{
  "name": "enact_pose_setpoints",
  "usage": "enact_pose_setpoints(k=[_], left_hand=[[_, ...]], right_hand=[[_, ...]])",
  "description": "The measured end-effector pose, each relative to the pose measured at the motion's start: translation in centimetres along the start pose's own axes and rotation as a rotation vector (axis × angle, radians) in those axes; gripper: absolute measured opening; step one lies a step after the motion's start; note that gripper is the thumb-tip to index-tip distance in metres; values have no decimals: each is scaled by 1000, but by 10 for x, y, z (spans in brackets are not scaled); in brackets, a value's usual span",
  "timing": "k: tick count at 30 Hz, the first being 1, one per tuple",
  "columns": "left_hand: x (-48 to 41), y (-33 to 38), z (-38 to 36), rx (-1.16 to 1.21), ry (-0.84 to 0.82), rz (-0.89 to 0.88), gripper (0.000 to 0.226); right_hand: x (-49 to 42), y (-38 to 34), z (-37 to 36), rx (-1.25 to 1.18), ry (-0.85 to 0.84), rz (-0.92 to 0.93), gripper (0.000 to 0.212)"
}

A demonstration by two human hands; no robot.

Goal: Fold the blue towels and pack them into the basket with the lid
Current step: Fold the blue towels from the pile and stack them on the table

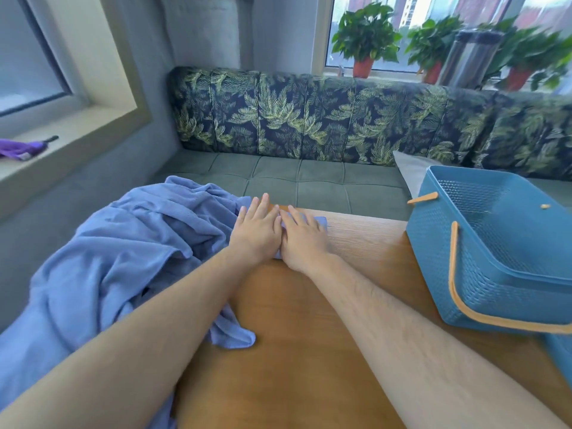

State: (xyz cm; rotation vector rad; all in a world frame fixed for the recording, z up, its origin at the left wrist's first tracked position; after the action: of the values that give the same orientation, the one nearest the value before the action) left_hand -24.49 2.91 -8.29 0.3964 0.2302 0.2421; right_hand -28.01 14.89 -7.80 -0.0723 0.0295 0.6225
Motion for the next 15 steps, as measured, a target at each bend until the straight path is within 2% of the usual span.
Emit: enact_pose_setpoints(k=[2,5,7,9,11,15], left_hand=[[15,-9,34,-39,54,14,52],[47,-25,83,-78,133,53,63],[68,-40,110,-85,160,85,53],[90,-57,134,-93,173,127,47],[113,-75,156,-138,162,171,48],[149,-116,185,-185,51,279,57]], right_hand=[[3,-27,18,-13,70,57,54],[13,-71,37,-59,146,153,53],[21,-101,45,-76,200,234,51],[29,-132,55,-117,236,305,40],[36,-166,63,-137,223,360,25],[46,-219,62,-66,185,466,36]])
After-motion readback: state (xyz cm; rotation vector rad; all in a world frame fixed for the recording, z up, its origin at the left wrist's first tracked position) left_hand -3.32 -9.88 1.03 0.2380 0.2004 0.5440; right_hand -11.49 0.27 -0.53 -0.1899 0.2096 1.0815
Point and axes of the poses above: each hand's wrist, its own x-axis away from the middle knuckle, its own z-axis out of the back of the hand, y = z × x, the point moved 1 cm from there along -x, towards the middle knuckle, and after that the axes turned 10 degrees about x, right-handed, at the moved point
